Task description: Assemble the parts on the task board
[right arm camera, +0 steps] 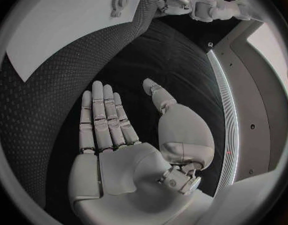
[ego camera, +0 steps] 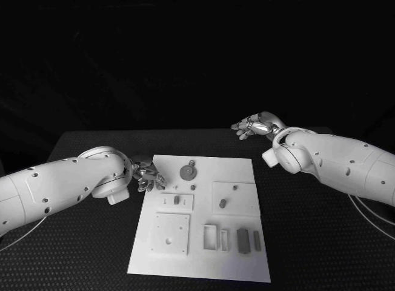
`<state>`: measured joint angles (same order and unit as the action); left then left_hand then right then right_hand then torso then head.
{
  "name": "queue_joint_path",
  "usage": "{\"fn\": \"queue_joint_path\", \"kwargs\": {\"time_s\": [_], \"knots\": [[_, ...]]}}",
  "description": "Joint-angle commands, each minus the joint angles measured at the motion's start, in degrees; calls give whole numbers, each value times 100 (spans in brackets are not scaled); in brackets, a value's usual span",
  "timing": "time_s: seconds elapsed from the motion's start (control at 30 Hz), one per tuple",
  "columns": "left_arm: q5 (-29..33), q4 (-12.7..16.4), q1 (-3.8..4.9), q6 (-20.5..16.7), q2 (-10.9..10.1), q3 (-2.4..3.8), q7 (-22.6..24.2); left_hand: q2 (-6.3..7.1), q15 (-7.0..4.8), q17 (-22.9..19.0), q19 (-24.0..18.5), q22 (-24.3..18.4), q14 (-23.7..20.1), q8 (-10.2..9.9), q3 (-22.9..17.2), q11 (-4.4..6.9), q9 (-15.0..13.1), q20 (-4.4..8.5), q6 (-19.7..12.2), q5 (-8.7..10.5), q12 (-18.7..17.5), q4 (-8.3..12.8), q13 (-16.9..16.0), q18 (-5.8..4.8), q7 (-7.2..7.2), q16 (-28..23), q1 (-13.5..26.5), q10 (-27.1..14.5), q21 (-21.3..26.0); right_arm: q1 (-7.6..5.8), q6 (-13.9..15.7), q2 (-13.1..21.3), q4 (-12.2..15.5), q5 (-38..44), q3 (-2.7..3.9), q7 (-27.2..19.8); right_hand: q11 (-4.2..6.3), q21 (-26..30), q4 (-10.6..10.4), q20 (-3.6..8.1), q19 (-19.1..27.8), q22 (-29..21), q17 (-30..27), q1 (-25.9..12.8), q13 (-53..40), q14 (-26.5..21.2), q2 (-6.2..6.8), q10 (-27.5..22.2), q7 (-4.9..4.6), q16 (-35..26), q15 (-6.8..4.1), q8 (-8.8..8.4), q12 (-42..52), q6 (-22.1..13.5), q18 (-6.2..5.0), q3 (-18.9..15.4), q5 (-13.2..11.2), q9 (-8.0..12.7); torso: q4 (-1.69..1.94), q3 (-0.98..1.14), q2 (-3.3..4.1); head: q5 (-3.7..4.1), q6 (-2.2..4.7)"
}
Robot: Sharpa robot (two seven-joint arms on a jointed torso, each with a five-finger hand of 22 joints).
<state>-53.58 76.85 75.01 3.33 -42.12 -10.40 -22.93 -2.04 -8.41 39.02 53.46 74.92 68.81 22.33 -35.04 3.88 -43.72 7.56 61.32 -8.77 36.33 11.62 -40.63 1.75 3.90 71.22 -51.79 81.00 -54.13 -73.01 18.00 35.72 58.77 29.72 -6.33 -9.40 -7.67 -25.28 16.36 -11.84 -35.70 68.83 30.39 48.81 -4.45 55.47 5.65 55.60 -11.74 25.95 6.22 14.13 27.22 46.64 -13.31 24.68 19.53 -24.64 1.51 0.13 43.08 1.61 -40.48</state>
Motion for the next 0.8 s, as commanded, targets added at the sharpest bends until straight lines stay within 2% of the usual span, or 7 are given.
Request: {"fn": "queue_joint_path", "kwargs": {"time_s": [0.03,0.13,0.23,0.33,0.57,0.8], "knots": [[-354,159,6,-204,-55,-97,-133,37,-50,-8,44,120,87,-10,-8,-5,-569,621,262,-33,28,25,10,25,-208,35,-14,57,-37,2,-92,7,8,1,2,-31,-1,25,-2,5,28,10,-5,-54,7,-43,-10,15,-16,-25,16,35,-15,-25,52,17,39,6,-5,4,4,-11,-13],[-460,241,6,-220,-77,-158,-164,38,-56,-9,57,121,102,-16,-10,0,-579,626,277,-45,34,29,11,27,-213,43,-8,72,-50,2,-88,12,12,0,2,-30,-1,26,-1,5,28,12,-5,-53,7,-44,-11,15,-16,-25,16,36,-15,-26,51,18,39,7,-5,6,6,-17,-19],[-566,369,6,-217,-129,-271,-237,44,-63,-9,70,122,116,-21,-9,5,-588,630,293,-53,41,36,10,30,-218,52,-1,85,-64,2,-90,16,14,0,2,-30,-1,26,-2,4,28,13,-6,-52,8,-44,-12,15,-17,-25,17,36,-15,-26,51,19,40,7,-10,6,8,-24,-36],[-697,433,3,-251,-130,-327,-278,50,-63,-10,79,122,128,-23,0,-1,-601,633,322,-52,48,26,11,30,-227,61,28,96,-77,2,-88,25,19,0,2,-29,-2,27,-1,4,28,14,-6,-52,9,-45,-12,14,-17,-24,17,36,-15,-26,51,19,40,8,-11,4,11,-32,-48],[-757,473,-54,-331,-105,-332,-291,47,-62,-13,84,122,136,-28,1,-2,-609,635,334,-54,51,18,12,32,-230,63,45,101,-85,2,-88,30,28,0,2,-29,-2,29,-1,4,29,16,-6,-50,10,-45,-12,14,-17,-24,17,37,-15,-26,51,21,41,8,-17,5,13,-37,-62],[-888,496,-63,-475,-78,-332,-275,42,-66,-17,97,122,154,-33,2,2,-625,641,361,-56,63,15,10,36,-238,73,68,115,-102,2,-87,33,29,0,2,-29,-2,32,-2,3,29,19,-7,-50,11,-46,-12,14,-17,-24,18,38,-14,-27,51,21,42,10,-20,5,12,-31,-73]]}}
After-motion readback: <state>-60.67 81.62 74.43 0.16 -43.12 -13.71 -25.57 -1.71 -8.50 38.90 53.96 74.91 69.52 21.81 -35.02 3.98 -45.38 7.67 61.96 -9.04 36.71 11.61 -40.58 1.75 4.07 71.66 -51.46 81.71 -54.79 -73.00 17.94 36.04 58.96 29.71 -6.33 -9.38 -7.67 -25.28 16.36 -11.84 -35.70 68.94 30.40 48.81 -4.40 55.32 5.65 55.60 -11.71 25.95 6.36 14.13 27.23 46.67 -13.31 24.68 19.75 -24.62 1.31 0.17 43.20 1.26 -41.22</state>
